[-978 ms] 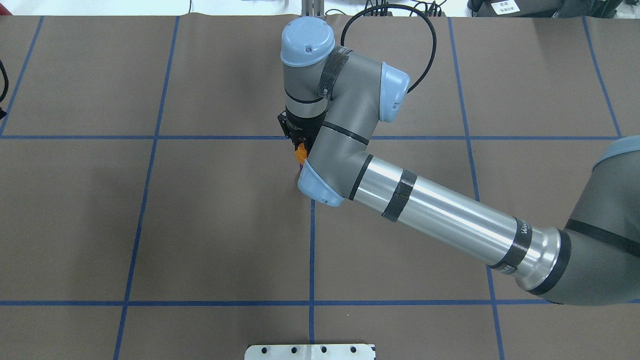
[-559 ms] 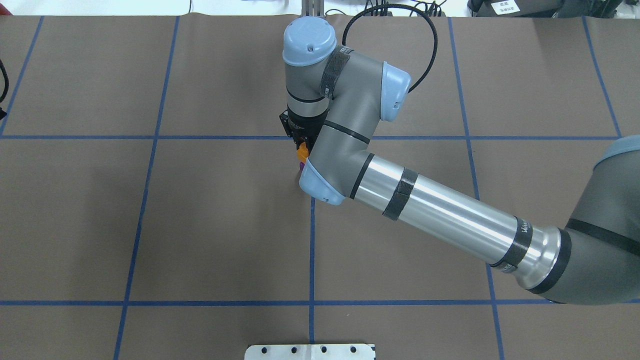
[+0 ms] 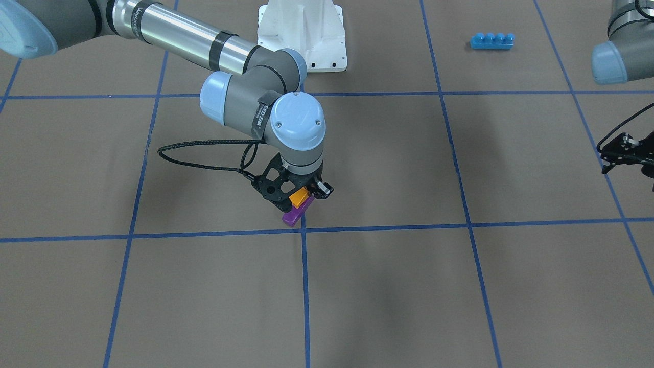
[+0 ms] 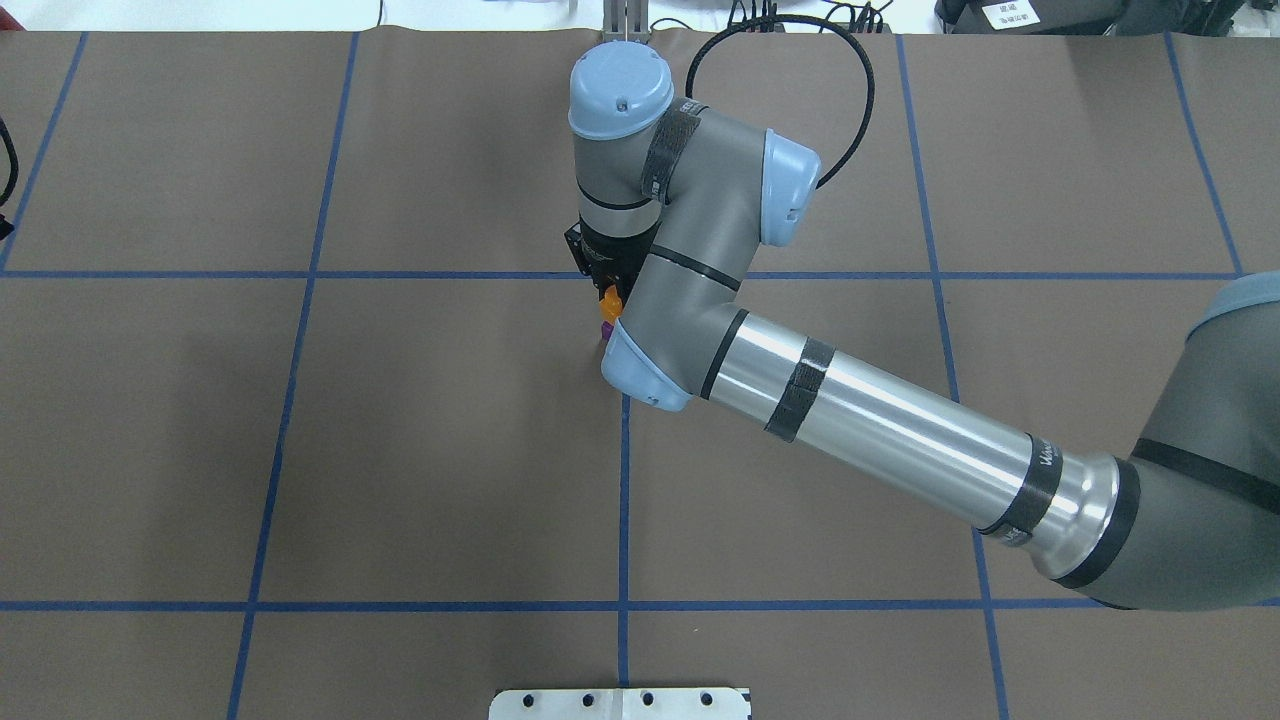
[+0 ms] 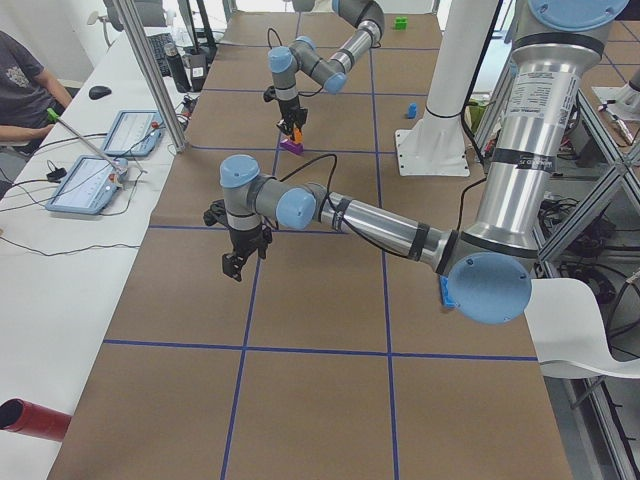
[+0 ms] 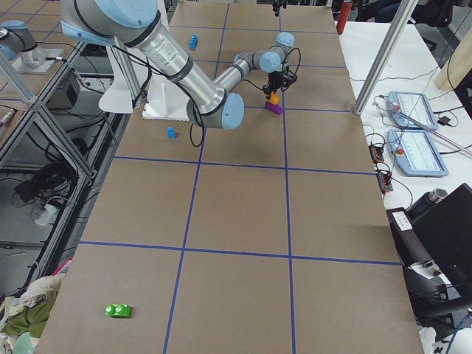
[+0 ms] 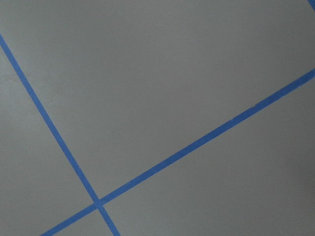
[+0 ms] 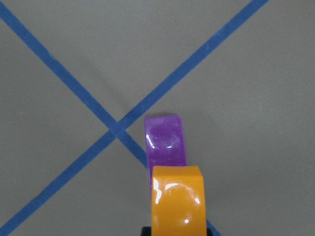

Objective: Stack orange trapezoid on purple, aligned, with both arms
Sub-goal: 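Lower the orange block onto the purple block, aligning it with the right gripper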

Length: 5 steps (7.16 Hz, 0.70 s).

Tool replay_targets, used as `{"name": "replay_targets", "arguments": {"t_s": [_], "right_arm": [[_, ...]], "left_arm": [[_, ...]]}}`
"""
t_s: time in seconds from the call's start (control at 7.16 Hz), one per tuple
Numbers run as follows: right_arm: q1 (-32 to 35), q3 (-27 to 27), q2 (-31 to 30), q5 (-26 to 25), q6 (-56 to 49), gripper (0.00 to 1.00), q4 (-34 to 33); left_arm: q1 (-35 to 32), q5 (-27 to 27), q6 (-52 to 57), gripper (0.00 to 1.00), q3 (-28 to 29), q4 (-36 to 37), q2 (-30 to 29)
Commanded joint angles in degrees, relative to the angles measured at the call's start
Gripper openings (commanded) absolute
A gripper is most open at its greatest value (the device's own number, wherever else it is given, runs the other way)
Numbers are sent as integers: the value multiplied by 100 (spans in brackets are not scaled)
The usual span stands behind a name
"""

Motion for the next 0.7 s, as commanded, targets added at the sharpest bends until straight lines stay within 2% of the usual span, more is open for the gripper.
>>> {"name": "replay_targets", "arguments": {"t_s": [0.0,0.56], "right_arm": [[-28,-78,6,-10,10,0,109],[-55,-87,-29,-1,10,0,109]], "left_arm": [[5,5,3,100,0,-1,0],[5,5,-41,100,0,-1,-18]]}}
